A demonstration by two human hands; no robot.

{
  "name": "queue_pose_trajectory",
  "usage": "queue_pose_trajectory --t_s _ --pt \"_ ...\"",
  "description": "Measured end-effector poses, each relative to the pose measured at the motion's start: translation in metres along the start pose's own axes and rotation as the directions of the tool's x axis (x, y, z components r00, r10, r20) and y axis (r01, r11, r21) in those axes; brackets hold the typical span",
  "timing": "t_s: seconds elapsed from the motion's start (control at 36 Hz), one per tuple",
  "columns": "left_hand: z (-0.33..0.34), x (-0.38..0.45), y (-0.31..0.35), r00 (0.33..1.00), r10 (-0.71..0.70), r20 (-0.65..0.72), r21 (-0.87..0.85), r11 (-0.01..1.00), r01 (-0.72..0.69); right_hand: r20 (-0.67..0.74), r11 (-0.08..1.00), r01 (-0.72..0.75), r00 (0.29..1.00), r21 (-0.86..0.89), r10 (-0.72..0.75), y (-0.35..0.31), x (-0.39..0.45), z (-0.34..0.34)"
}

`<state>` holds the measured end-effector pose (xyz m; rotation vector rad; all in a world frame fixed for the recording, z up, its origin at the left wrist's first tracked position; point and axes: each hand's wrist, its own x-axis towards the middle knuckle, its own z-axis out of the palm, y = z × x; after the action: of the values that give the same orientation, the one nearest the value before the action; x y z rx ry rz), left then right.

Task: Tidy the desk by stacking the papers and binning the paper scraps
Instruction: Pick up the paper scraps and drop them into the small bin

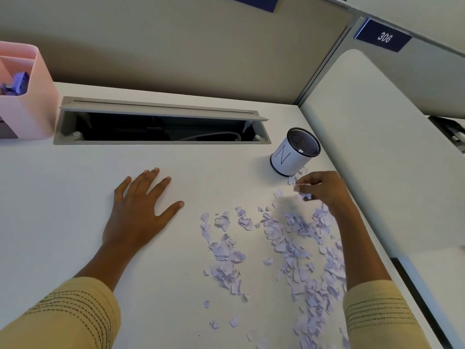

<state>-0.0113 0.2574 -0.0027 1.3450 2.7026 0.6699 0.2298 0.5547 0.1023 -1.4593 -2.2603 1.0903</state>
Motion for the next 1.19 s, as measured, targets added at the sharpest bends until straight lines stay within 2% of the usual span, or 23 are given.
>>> queue_pose_trajectory --t_s 0.14,0.25,0.53,0.69,0.78,0.89,0.94,1.06,1.19 --pt "0.0 -0.001 0.0 1.0 -0.004 -0.006 0.004 1.0 0.004 -0.062 0.985 0.088 0.995 0.148 -0.079 -0.031 0.01 -0.025" --pt "0.0 -0.001 0.001 1.0 -0.012 -0.002 0.005 1.0 0.012 -0.127 0.974 0.14 0.985 0.177 -0.119 -0.05 0.026 -0.037" --pt "-0.002 -0.001 0.002 1.0 -0.005 -0.012 -0.004 1.0 0.005 -0.185 0.997 0.071 0.98 0.008 -0.069 -0.068 0.053 -0.03" --pt "-0.003 0.0 0.002 1.0 -0.001 0.002 0.012 1.0 0.001 -0.309 0.978 0.198 0.928 -0.07 -0.21 -0.071 0.011 -0.022" --pt "-0.002 0.0 0.002 1.0 0.002 0.007 0.005 1.0 -0.002 -0.221 0.976 0.215 0.95 -0.041 -0.218 -0.062 -0.02 -0.001" --pt "-0.003 0.0 0.002 1.0 0.001 0.008 -0.005 1.0 -0.001 0.087 0.961 0.133 0.99 -0.243 -0.115 -0.032 -0.046 0.039" --pt "-0.003 0.0 0.002 1.0 0.002 0.007 -0.003 1.0 -0.002 0.156 0.945 0.097 0.986 -0.311 -0.049 -0.02 -0.052 0.054" --pt "-0.003 0.0 0.002 1.0 0.008 0.005 0.004 1.0 -0.008 0.188 0.937 0.069 0.982 -0.341 -0.004 -0.013 -0.061 0.076" --pt "-0.004 0.0 0.002 1.0 0.014 0.003 0.007 1.0 -0.014 0.17 0.948 0.099 0.984 -0.303 -0.048 -0.018 -0.066 0.088"
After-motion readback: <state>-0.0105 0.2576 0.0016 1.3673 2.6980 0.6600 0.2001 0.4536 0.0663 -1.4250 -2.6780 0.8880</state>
